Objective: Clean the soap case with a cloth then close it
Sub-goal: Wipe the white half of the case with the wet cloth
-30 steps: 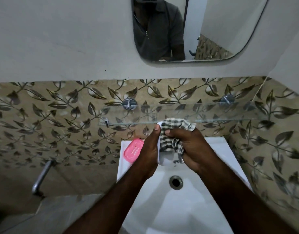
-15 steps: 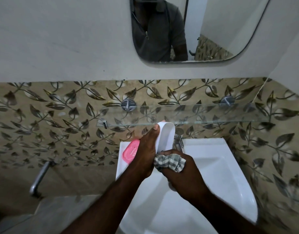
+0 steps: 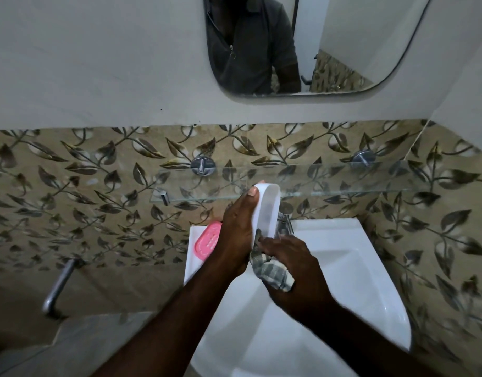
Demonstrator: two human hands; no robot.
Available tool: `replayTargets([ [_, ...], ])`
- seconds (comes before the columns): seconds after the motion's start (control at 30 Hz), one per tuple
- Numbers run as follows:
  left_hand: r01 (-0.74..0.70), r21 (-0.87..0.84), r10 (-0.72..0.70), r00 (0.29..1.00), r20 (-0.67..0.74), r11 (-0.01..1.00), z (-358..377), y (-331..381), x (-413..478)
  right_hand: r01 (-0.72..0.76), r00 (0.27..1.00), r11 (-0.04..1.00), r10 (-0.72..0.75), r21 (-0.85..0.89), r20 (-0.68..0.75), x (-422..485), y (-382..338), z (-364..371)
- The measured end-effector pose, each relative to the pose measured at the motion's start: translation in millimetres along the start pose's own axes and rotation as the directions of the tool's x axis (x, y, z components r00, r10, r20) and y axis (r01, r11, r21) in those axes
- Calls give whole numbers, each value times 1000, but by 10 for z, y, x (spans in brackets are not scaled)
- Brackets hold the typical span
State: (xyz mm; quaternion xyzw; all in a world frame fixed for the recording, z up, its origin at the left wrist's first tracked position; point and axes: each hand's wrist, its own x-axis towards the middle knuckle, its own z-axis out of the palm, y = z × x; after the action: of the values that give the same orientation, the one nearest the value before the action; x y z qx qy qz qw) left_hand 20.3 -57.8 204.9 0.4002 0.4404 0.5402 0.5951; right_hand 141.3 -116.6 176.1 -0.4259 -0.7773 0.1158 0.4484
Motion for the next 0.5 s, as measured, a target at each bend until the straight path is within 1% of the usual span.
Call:
replayTargets([
  [0.03,31,-5,-31,1000,0,1000,7,22,3,114,992,988,-108,-104,61,8,112,-23],
  [0.07,69,-10,-69,998,3,998,7,25,11,174,979,972,-154,-158,131,44,176,-66],
  [0.1,101,-10,-101,995,-2,995,-1,6,26,171,976,972,-145,-163,160,61,207,-94],
  [0.13,111,-1,-111,994,-11,994,-5,-13,39,118,986,983,-98,-144,137,66,177,-102],
  [0.17,104,-2,-104,994,-28,995,0,-26,43,16,996,998,-10,-61,91,70,97,-97],
  [0.2,85,-12,-85,995,-52,996,11,-27,39,-119,992,989,115,93,48,75,-17,-74],
  [0.23,66,-32,-69,995,-68,997,21,-23,40,-238,971,939,234,247,47,91,-105,-41],
  [0.27,56,-54,-60,995,-78,997,33,-11,39,-310,949,893,309,326,57,77,-124,-9],
  [0.3,44,-62,-49,995,-82,997,42,-6,42,-278,959,913,280,298,36,72,-112,-10],
  [0.33,42,-59,-47,995,-87,997,39,-17,50,-181,983,966,180,185,23,65,-74,-30],
  [0.37,63,-55,-67,994,-87,997,41,-25,53,-70,996,997,69,27,58,60,-10,-50],
  [0.4,104,-66,-110,990,-91,992,36,-29,50,23,992,996,-12,-86,128,60,94,-57],
  [0.43,150,-91,-158,983,-94,985,15,-52,60,72,977,986,-39,-153,211,51,195,-65],
  [0.5,217,-147,-232,968,-96,965,-21,-65,71,58,957,975,7,-215,289,31,229,-105],
])
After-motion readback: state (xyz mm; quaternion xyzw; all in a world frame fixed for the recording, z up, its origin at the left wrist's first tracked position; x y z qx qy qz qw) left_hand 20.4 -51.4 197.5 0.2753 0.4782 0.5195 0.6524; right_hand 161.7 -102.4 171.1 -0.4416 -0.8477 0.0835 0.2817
